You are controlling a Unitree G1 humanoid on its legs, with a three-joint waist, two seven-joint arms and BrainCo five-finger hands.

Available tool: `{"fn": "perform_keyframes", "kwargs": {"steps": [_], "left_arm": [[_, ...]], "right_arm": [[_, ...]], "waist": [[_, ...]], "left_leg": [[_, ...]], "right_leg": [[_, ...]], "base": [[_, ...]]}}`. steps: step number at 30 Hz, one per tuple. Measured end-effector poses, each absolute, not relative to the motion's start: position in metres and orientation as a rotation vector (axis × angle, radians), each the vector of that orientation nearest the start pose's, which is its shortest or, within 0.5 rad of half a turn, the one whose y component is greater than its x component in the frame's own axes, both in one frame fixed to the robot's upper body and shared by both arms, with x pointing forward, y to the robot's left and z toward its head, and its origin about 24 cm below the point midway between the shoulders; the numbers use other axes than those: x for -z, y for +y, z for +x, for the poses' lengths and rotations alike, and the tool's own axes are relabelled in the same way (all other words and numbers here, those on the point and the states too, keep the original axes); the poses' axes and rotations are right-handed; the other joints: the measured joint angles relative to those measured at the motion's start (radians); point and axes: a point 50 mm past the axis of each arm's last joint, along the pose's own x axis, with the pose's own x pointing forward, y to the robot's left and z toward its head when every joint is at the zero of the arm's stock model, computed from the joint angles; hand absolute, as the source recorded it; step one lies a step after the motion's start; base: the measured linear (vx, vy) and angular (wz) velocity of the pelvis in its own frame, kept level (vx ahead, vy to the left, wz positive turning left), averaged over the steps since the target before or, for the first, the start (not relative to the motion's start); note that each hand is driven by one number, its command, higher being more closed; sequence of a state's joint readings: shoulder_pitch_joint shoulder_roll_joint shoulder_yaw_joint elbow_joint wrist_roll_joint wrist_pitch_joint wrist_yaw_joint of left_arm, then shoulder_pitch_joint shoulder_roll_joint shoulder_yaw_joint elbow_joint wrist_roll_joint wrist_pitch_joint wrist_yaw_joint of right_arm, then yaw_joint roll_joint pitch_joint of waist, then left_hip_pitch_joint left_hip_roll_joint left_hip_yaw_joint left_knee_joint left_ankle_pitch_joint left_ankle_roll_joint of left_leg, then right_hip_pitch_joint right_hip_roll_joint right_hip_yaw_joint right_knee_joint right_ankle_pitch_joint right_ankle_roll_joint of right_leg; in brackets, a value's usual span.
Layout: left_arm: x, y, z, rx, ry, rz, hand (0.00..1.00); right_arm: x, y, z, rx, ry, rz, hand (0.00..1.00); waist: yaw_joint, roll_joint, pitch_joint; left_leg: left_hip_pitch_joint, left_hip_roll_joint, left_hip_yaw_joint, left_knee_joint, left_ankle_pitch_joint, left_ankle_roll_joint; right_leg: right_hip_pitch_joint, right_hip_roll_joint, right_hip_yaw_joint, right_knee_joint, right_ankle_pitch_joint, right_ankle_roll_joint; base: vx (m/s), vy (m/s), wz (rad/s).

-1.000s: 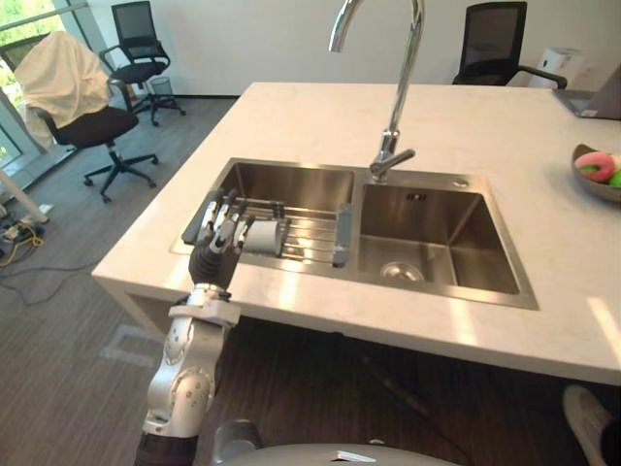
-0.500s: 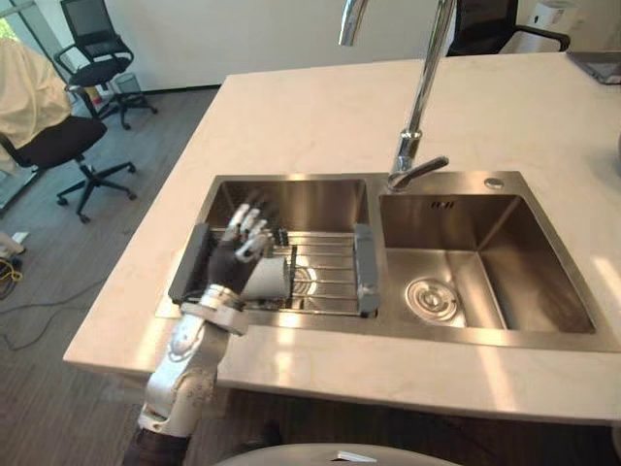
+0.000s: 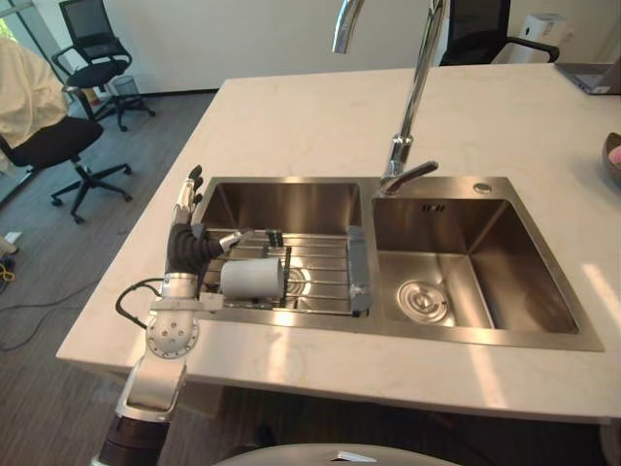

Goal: Walk over to the sink, pick up the cup, carry it to the dishwasher, place the cup inside the dishwasher, then close the dishwasher door

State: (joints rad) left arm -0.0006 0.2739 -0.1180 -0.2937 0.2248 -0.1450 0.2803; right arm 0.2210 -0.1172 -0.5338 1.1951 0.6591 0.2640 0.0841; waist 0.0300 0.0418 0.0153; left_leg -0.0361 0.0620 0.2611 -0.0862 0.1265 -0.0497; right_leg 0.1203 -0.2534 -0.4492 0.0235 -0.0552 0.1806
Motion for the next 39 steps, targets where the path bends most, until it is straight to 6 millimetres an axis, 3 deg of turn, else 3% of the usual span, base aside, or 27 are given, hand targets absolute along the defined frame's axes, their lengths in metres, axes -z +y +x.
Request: {"fn": "perform_keyframes", "kwargs": {"steps": [4, 8, 17, 24, 29, 39], "left_arm": [[-0.130, 0.159, 0.244, -0.093, -0.555, 0.530, 0.00], [-0.104, 0.162, 0.253, -0.043, -0.462, 0.672, 0.00], [-0.073, 0.177, 0.257, -0.066, -0.353, 0.857, 0.00], [-0.043, 0.190, 0.257, -0.044, -0.225, 0.967, 0.00], [-0.041, 0.189, 0.260, -0.022, -0.229, 0.973, 0.00], [-0.040, 0.182, 0.266, 0.047, -0.272, 0.960, 0.00]], "right_arm": [[0.174, -0.212, -0.015, 0.891, 1.269, 0.936, 0.00], [0.175, -0.208, -0.011, 0.841, 1.291, 0.888, 0.00], [0.176, -0.206, -0.002, 0.795, 1.308, 0.839, 0.00], [0.172, -0.224, 0.018, 0.795, 1.237, 0.556, 0.00], [0.171, -0.226, 0.026, 0.750, 1.243, 0.453, 0.00], [0.172, -0.220, 0.028, 0.705, 1.263, 0.438, 0.00]], "waist": [[-0.005, -0.018, -0.003], [-0.020, -0.044, -0.008], [-0.043, -0.054, -0.008], [-0.064, -0.059, -0.004], [-0.066, -0.053, 0.002], [-0.073, -0.055, 0.008]], "left_leg": [[-0.004, 0.000, -0.002, 0.000, 0.001, -0.004], [-0.003, 0.005, -0.004, 0.000, -0.003, -0.009], [0.000, 0.009, 0.002, 0.000, -0.014, -0.017], [0.023, 0.021, 0.021, 0.006, -0.021, -0.026], [0.043, 0.032, 0.032, 0.000, -0.035, -0.044], [0.043, 0.027, 0.026, 0.000, -0.038, -0.042]], "right_leg": [[-0.001, 0.003, -0.001, -0.006, 0.009, -0.004], [0.009, 0.018, -0.002, -0.038, 0.022, -0.023], [0.027, 0.032, -0.003, -0.080, 0.031, -0.021], [0.048, 0.046, -0.001, -0.103, 0.031, -0.022], [0.057, 0.053, 0.001, -0.104, 0.024, -0.032], [0.059, 0.049, -0.003, -0.104, 0.024, -0.032]], "base": [[-0.04, 0.012, 0.01], [-0.01, -0.002, -0.02], [0.05, -0.018, -0.04], [0.07, -0.048, -0.08], [-0.01, -0.025, -0.09], [-0.01, -0.003, 0.01]]}}
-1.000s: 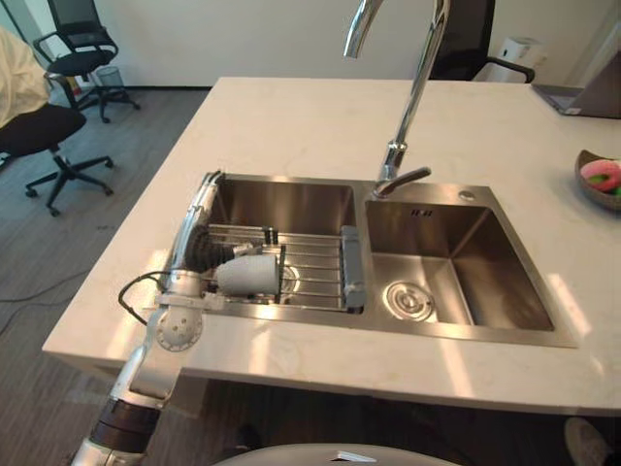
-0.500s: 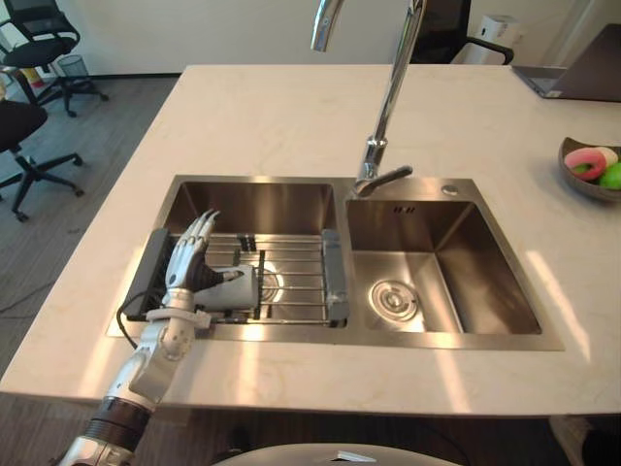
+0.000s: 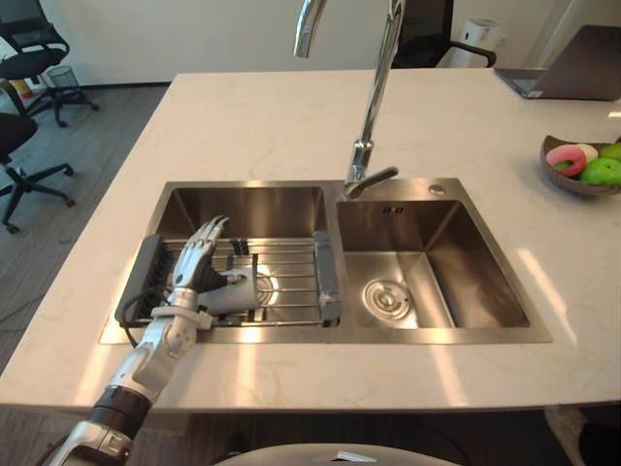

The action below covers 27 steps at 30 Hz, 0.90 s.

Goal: Walk over to the sink, pick up the cup, carry it to the dishwasher, place the cup inside the dishwasher, then close the dishwasher door

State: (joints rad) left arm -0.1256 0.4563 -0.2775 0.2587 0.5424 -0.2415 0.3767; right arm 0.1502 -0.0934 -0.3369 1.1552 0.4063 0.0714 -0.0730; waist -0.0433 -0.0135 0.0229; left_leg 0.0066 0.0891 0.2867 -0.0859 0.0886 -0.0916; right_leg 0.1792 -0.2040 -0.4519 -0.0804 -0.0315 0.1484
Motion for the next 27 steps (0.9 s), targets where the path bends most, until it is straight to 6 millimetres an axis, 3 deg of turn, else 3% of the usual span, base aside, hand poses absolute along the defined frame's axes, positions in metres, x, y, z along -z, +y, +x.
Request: {"fn": "perform_keyframes", "kwargs": {"steps": [9, 19, 27], "left_arm": [[-0.049, 0.174, 0.261, 0.118, -0.285, 0.682, 0.00], [-0.054, 0.175, 0.258, 0.130, -0.286, 0.624, 0.00], [-0.054, 0.180, 0.257, 0.123, -0.280, 0.641, 0.00]], "right_arm": [[0.171, -0.218, 0.049, 0.711, 1.222, 0.512, 0.00], [0.170, -0.222, 0.050, 0.744, 1.213, 0.552, 0.00], [0.170, -0.224, 0.049, 0.761, 1.208, 0.565, 0.00]], "waist": [[0.004, -0.002, 0.025], [0.024, 0.016, 0.036], [0.036, 0.015, 0.041]], "left_leg": [[-0.008, -0.005, -0.015, 0.006, 0.000, 0.000], [-0.005, -0.005, -0.016, 0.000, 0.000, 0.000], [-0.005, -0.005, -0.017, 0.000, 0.000, 0.000]], "right_leg": [[0.002, -0.001, -0.027, 0.000, 0.003, 0.007], [0.006, -0.001, -0.030, 0.000, -0.003, -0.002], [0.006, -0.001, -0.030, 0.000, -0.003, -0.003]], "base": [[0.00, -0.009, 0.03], [-0.01, -0.003, 0.00], [0.00, -0.001, 0.00]]}}
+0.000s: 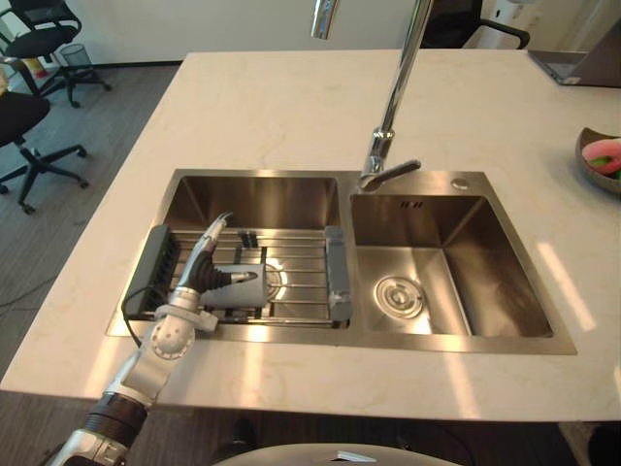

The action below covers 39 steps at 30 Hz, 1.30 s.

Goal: Walk over to the sink, pick up the cup, carry it to the dishwasher, place the cup inside the dishwasher, then close the dishwasher door

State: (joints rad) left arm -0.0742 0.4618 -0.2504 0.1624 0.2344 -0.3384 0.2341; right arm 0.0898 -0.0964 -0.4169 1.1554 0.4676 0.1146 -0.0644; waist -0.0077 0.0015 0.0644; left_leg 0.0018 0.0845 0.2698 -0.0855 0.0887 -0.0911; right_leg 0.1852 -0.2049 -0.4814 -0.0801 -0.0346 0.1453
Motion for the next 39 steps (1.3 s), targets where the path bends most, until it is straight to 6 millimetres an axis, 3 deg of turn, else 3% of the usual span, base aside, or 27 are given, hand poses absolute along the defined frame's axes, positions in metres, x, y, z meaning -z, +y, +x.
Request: {"fn": "perform_keyframes", "kwargs": {"steps": [13, 18, 23, 29, 39], "left_arm": [[-0.056, 0.187, 0.243, 0.174, -0.403, 0.963, 0.00], [-0.068, 0.205, 0.243, 0.121, -0.463, 1.055, 0.00], [-0.086, 0.205, 0.240, 0.173, -0.548, 1.073, 0.00], [-0.079, 0.199, 0.237, 0.372, -0.474, 1.093, 0.00], [-0.081, 0.206, 0.238, 0.388, -0.431, 1.120, 0.00]], "right_arm": [[0.170, -0.224, 0.048, 0.785, 1.197, 0.593, 0.00], [0.171, -0.224, 0.046, 0.788, 1.202, 0.592, 0.00], [0.171, -0.224, 0.044, 0.802, 1.197, 0.610, 0.00], [0.170, -0.228, 0.043, 0.813, 1.194, 0.607, 0.00], [0.168, -0.238, 0.042, 0.850, 1.174, 0.629, 0.00]], "waist": [[0.015, 0.002, 0.002], [0.026, 0.004, 0.002], [0.041, 0.011, 0.001], [0.042, 0.040, -0.007], [0.047, 0.049, -0.010]], "left_leg": [[0.000, 0.000, 0.000, 0.000, 0.000, 0.000], [0.002, 0.001, 0.002, 0.000, 0.000, 0.000], [0.002, 0.001, 0.002, 0.000, 0.000, 0.000], [0.002, 0.001, 0.001, 0.000, 0.000, 0.000], [0.002, 0.001, 0.001, 0.004, 0.000, 0.000]], "right_leg": [[0.000, 0.000, 0.000, 0.000, 0.002, 0.004], [0.001, 0.000, 0.001, 0.000, 0.003, 0.005], [0.002, 0.000, 0.000, 0.000, 0.004, 0.006], [0.002, 0.000, 0.000, 0.000, 0.005, 0.008], [0.002, 0.000, 0.000, 0.000, 0.006, 0.010]], "base": [[0.00, 0.000, 0.00], [0.00, 0.000, 0.00], [0.00, 0.000, 0.00], [0.00, 0.000, 0.00], [0.00, 0.000, 0.00]]}}
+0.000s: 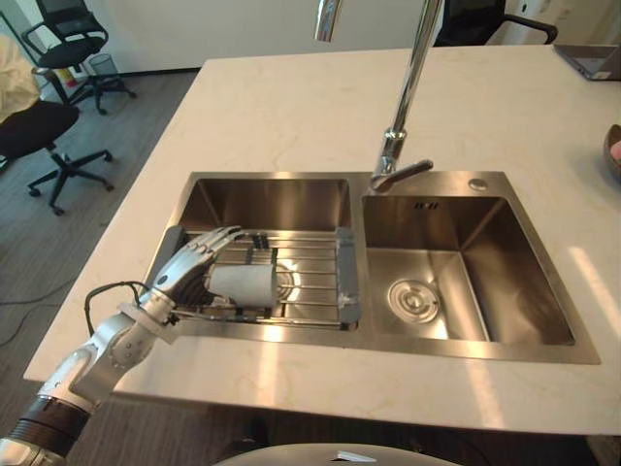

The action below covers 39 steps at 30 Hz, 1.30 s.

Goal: Walk over to the sink, pick up the cup, carry it to the dishwasher, place the cup inside the dishwasher, then close the dishwasher door

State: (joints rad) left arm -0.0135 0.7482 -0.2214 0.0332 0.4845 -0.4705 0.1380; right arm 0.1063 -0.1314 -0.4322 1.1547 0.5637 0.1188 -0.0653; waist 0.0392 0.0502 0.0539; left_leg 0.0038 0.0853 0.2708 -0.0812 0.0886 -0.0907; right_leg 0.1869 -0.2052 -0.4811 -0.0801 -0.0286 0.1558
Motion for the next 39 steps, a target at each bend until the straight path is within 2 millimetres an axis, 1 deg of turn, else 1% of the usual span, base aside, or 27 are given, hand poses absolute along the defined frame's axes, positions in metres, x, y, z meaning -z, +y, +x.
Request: {"fn": "perform_keyframes", "kwargs": {"steps": [4, 10, 13, 18, 23, 26, 34, 39], "left_arm": [[-0.081, 0.207, 0.239, 0.367, -0.413, 1.126, 0.00], [-0.073, 0.201, 0.237, 0.402, -0.398, 1.128, 0.00], [-0.066, 0.199, 0.237, 0.408, -0.369, 1.136, 0.00], [-0.055, 0.204, 0.237, 0.406, -0.309, 1.140, 0.00], [-0.047, 0.201, 0.236, 0.410, -0.272, 1.133, 0.00], [-0.042, 0.200, 0.236, 0.403, -0.251, 1.116, 0.00], [-0.039, 0.201, 0.237, 0.390, -0.220, 1.124, 0.00], [-0.035, 0.204, 0.237, 0.384, -0.188, 1.127, 0.00]], "right_arm": [[0.168, -0.237, 0.041, 0.848, 1.182, 0.633, 0.00], [0.168, -0.237, 0.040, 0.847, 1.189, 0.635, 0.00], [0.168, -0.236, 0.040, 0.842, 1.192, 0.632, 0.00], [0.169, -0.234, 0.039, 0.827, 1.204, 0.621, 0.00], [0.169, -0.234, 0.039, 0.826, 1.204, 0.620, 0.00], [0.169, -0.234, 0.039, 0.826, 1.205, 0.620, 0.00], [0.169, -0.234, 0.039, 0.828, 1.206, 0.620, 0.00], [0.169, -0.234, 0.039, 0.828, 1.207, 0.620, 0.00]], "waist": [[-0.001, 0.000, 0.000], [-0.005, 0.000, 0.000], [-0.009, 0.000, 0.000], [-0.013, -0.002, -0.001], [-0.013, -0.003, -0.002], [-0.018, -0.004, -0.002], [-0.031, -0.012, -0.009], [-0.036, -0.008, -0.013]], "left_leg": [[0.002, 0.001, 0.002, 0.001, 0.000, 0.000], [0.009, 0.004, 0.008, -0.004, 0.000, 0.000], [0.013, 0.005, 0.011, -0.005, 0.000, -0.001], [0.014, 0.006, 0.016, -0.005, -0.001, -0.001], [0.016, 0.008, 0.028, -0.005, -0.001, -0.001], [0.016, 0.008, 0.030, -0.005, -0.001, -0.001], [0.015, 0.009, 0.033, -0.005, -0.001, -0.001], [0.016, 0.011, 0.038, -0.005, -0.001, -0.001]], "right_leg": [[0.000, 0.000, 0.001, 0.000, 0.000, 0.001], [0.004, 0.001, 0.005, 0.000, 0.001, 0.001], [0.007, 0.001, 0.008, 0.000, 0.001, 0.002], [0.006, 0.001, 0.014, 0.000, 0.002, 0.004], [0.000, 0.001, 0.026, 0.000, 0.005, 0.007], [-0.002, 0.001, 0.028, 0.000, 0.005, 0.007], [-0.005, 0.001, 0.032, 0.000, 0.006, 0.008], [-0.009, 0.001, 0.037, 0.000, 0.008, 0.009]], "base": [[0.00, 0.000, 0.00], [0.00, 0.000, -0.02], [0.00, 0.000, -0.03], [0.00, 0.000, -0.01], [-0.01, -0.004, -0.05], [-0.01, -0.003, -0.02], [0.00, 0.000, 0.00], [-0.01, -0.004, -0.02]]}}
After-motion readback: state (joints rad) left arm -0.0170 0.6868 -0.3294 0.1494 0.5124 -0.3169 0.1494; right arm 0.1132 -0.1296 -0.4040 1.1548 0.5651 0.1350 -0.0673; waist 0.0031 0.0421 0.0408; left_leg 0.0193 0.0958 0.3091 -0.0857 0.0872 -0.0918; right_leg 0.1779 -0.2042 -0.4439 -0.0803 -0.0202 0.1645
